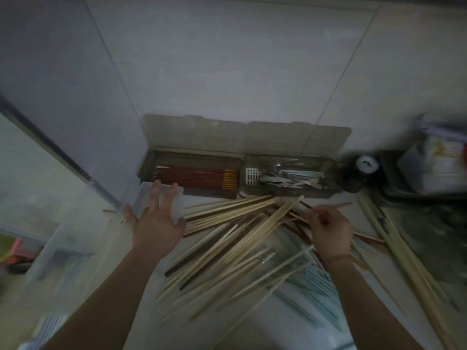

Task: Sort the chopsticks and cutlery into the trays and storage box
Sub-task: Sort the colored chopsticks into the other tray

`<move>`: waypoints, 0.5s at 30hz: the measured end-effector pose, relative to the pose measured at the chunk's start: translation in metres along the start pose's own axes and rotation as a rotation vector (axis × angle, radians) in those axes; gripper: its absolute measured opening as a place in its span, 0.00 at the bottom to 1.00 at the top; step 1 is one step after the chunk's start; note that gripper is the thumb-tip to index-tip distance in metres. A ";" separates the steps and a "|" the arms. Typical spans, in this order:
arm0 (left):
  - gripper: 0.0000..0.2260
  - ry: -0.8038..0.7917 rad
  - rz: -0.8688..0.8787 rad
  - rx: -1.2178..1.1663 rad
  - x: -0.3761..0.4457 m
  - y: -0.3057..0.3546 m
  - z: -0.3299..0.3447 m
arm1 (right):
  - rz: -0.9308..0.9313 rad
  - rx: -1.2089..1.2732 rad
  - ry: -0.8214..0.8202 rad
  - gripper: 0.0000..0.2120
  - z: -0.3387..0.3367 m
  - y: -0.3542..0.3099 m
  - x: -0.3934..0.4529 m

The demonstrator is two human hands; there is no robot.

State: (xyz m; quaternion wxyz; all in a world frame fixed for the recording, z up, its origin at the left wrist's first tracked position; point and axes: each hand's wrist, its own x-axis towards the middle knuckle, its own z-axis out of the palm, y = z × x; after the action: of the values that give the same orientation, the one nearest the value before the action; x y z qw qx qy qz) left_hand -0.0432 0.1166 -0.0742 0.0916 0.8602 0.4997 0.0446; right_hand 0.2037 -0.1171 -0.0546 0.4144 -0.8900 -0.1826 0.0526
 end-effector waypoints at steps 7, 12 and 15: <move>0.36 -0.017 -0.018 -0.010 0.003 -0.003 0.005 | 0.042 -0.454 -0.208 0.04 -0.044 0.085 -0.057; 0.36 -0.031 -0.025 0.012 0.003 -0.002 0.004 | 0.010 -0.596 -0.177 0.05 -0.031 0.091 -0.057; 0.36 -0.046 -0.028 0.017 0.004 -0.002 0.004 | 0.015 -0.524 -0.161 0.06 -0.024 0.086 -0.050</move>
State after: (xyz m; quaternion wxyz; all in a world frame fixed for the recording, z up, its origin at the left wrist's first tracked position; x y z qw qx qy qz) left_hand -0.0425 0.1207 -0.0782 0.0965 0.8546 0.5098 0.0192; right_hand 0.1879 -0.2037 -0.1069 0.1539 -0.9612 -0.2157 0.0773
